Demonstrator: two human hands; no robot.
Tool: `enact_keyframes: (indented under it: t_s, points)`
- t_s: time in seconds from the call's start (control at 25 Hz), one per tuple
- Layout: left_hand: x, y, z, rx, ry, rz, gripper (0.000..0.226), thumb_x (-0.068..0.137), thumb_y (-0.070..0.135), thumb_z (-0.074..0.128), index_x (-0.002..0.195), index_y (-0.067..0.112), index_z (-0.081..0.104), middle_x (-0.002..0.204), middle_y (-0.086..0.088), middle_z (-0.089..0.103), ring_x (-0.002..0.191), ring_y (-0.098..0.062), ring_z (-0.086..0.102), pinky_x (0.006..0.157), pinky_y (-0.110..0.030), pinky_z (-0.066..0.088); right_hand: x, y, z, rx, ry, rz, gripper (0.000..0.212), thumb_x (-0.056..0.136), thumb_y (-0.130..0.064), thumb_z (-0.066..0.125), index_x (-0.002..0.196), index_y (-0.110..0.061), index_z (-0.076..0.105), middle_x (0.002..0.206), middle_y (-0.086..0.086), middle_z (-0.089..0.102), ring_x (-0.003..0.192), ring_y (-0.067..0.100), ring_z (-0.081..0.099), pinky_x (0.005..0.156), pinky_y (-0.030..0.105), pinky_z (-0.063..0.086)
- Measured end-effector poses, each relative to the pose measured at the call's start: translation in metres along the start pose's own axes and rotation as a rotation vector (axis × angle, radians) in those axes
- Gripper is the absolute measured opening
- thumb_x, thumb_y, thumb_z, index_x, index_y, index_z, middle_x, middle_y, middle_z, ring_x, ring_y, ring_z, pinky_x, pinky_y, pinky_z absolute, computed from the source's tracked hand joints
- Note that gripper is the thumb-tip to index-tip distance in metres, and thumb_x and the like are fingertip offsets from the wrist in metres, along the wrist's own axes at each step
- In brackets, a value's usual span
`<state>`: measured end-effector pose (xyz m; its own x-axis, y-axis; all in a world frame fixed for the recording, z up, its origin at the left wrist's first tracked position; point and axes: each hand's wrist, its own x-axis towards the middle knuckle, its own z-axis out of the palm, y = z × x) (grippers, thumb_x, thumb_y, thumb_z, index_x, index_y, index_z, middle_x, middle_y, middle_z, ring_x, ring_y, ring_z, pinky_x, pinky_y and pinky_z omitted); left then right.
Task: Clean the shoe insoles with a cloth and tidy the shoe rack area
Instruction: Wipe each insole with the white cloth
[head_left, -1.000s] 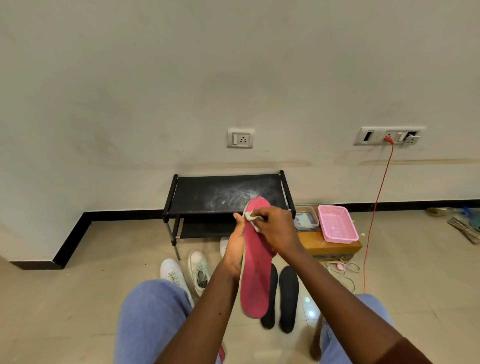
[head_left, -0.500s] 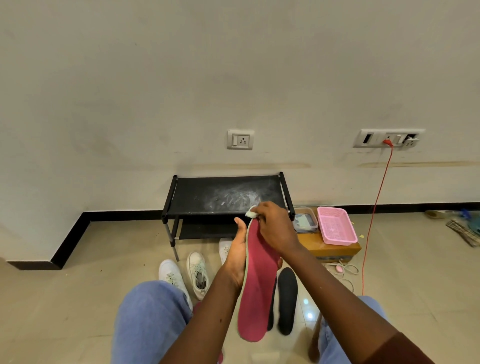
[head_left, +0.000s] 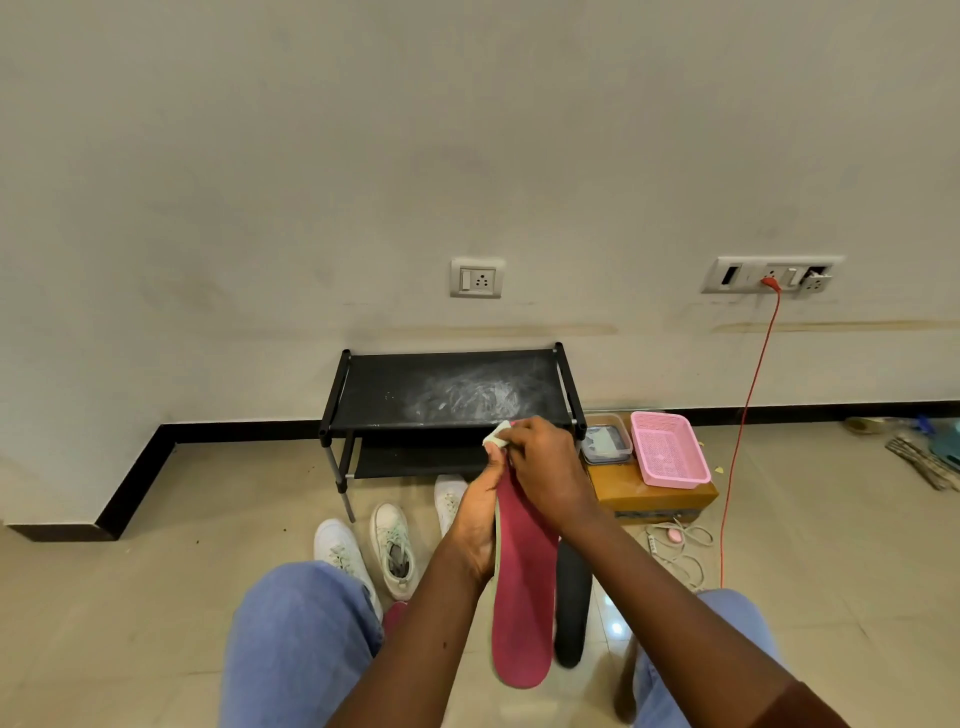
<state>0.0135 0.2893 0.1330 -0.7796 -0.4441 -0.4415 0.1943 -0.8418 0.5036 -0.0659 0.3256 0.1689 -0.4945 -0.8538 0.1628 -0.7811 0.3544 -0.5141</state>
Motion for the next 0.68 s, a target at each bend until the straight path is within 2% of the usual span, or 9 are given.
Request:
enact_keyframes:
  t_s: [0.12, 0.2, 0.32, 0.4, 0.48, 0.52, 0.56, 0.64, 0.68]
  points:
    - [-0.003, -0.002, 0.0, 0.072, 0.011, -0.015, 0.047, 0.1, 0.043, 0.029, 0.103, 0.01, 0.061, 0.079, -0.013, 0.073, 0.07, -0.023, 0.072, 0.054, -0.031, 0.057, 0.013, 0.005, 0.001, 0.011, 0.066, 0.051, 0.028, 0.093, -0.005, 0.047, 0.114, -0.007, 0.065, 0.115, 0.014, 0.062, 0.104, 0.026, 0.059, 0.09, 0.03, 0.046]
    - [-0.002, -0.003, -0.002, 0.051, 0.006, -0.02, 0.049, 0.1, 0.045, 0.027, 0.104, 0.01, 0.061, 0.08, -0.013, 0.073, 0.07, -0.023, 0.072, 0.053, -0.031, 0.057, 0.013, 0.006, 0.001, 0.05, 0.105, 0.045, 0.027, 0.091, -0.002, 0.048, 0.11, -0.007, 0.067, 0.111, 0.014, 0.065, 0.101, 0.025, 0.06, 0.089, 0.032, 0.047]
    - [0.0, 0.001, -0.004, -0.026, 0.022, 0.001, 0.051, 0.1, 0.046, 0.028, 0.105, 0.009, 0.063, 0.082, -0.013, 0.073, 0.073, -0.024, 0.072, 0.058, -0.03, 0.058, 0.003, 0.003, 0.003, 0.075, 0.075, -0.019, 0.026, 0.09, -0.002, 0.047, 0.103, -0.008, 0.069, 0.106, 0.009, 0.068, 0.099, 0.022, 0.061, 0.088, 0.032, 0.048]
    - [0.004, 0.005, -0.006, -0.059, 0.017, 0.01, 0.058, 0.101, 0.044, 0.028, 0.093, 0.007, 0.071, 0.078, -0.013, 0.072, 0.069, -0.023, 0.072, 0.057, -0.029, 0.058, -0.005, 0.0, 0.005, 0.114, 0.041, -0.035, 0.026, 0.09, -0.002, 0.048, 0.104, -0.009, 0.069, 0.104, 0.008, 0.069, 0.096, 0.021, 0.062, 0.085, 0.026, 0.048]
    - [0.006, 0.009, -0.005, -0.069, 0.016, 0.013, 0.068, 0.101, 0.041, 0.027, 0.071, 0.005, 0.076, 0.069, -0.013, 0.071, 0.063, -0.022, 0.071, 0.053, -0.027, 0.057, -0.011, -0.001, 0.004, 0.158, 0.016, -0.021, 0.026, 0.09, -0.001, 0.049, 0.105, -0.009, 0.069, 0.1, 0.008, 0.07, 0.089, 0.017, 0.064, 0.077, 0.014, 0.045]
    - [0.007, 0.011, -0.007, -0.066, 0.016, 0.011, 0.07, 0.101, 0.04, 0.027, 0.067, 0.003, 0.075, 0.067, -0.013, 0.07, 0.062, -0.022, 0.07, 0.053, -0.027, 0.057, -0.013, 0.001, 0.004, 0.182, -0.007, -0.013, 0.026, 0.089, 0.0, 0.049, 0.102, -0.009, 0.07, 0.098, 0.008, 0.071, 0.084, 0.015, 0.064, 0.072, 0.01, 0.044]
    - [0.007, 0.013, -0.008, -0.057, 0.026, 0.009, 0.069, 0.1, 0.041, 0.028, 0.071, 0.001, 0.075, 0.07, -0.015, 0.07, 0.066, -0.023, 0.071, 0.058, -0.029, 0.058, -0.015, 0.003, 0.003, 0.197, -0.044, -0.01, 0.026, 0.089, 0.0, 0.049, 0.099, -0.011, 0.071, 0.095, 0.007, 0.071, 0.08, 0.012, 0.064, 0.068, 0.009, 0.044]
    - [0.007, 0.015, -0.012, -0.033, 0.059, 0.002, 0.063, 0.097, 0.048, 0.029, 0.098, -0.001, 0.068, 0.084, -0.018, 0.069, 0.082, -0.028, 0.068, 0.079, -0.036, 0.054, -0.019, 0.005, 0.001, 0.191, -0.117, -0.015, 0.025, 0.09, -0.002, 0.05, 0.096, -0.013, 0.072, 0.094, 0.005, 0.072, 0.08, 0.011, 0.064, 0.069, 0.013, 0.047]
    - [0.007, 0.015, -0.013, -0.03, 0.074, 0.003, 0.062, 0.097, 0.05, 0.028, 0.107, 0.0, 0.063, 0.087, -0.018, 0.068, 0.085, -0.028, 0.067, 0.083, -0.038, 0.051, -0.02, 0.005, 0.001, 0.183, -0.129, -0.018, 0.025, 0.09, -0.003, 0.05, 0.097, -0.013, 0.072, 0.096, 0.004, 0.071, 0.082, 0.011, 0.064, 0.07, 0.011, 0.046]
